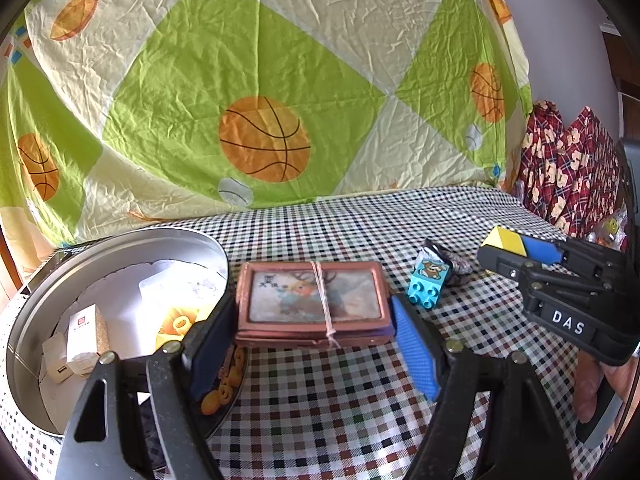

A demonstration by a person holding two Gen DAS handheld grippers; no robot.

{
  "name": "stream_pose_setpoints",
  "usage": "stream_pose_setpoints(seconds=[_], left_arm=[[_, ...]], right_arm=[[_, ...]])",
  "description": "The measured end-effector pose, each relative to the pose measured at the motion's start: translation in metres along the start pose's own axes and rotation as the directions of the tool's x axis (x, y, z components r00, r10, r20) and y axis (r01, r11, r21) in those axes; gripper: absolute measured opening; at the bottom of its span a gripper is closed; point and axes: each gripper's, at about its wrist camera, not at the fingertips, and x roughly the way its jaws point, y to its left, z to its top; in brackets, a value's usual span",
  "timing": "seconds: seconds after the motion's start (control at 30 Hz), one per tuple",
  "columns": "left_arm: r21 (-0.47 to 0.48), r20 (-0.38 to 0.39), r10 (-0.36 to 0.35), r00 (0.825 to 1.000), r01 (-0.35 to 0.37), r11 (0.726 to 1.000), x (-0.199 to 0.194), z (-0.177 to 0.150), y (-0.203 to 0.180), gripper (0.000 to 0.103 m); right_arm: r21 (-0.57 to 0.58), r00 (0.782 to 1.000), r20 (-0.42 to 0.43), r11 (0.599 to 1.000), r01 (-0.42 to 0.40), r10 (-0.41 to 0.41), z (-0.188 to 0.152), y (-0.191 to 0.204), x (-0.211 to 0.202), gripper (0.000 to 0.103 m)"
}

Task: Organize rigid objects
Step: 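Carry framed picture toward tin with left gripper while right gripper carries yellow cube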

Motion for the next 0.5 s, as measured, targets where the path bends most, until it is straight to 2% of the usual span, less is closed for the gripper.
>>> stream_pose_setpoints(seconds=[0.5], left_arm=[[-0.001, 0.051, 0.017, 0.999, -0.017, 1.0, -0.01, -0.001, 0.0, 0.077]], right_arm=[[0.011, 0.998, 0.06, 1.0, 0.006, -0.006, -0.001, -0.002, -0.012, 0.041]])
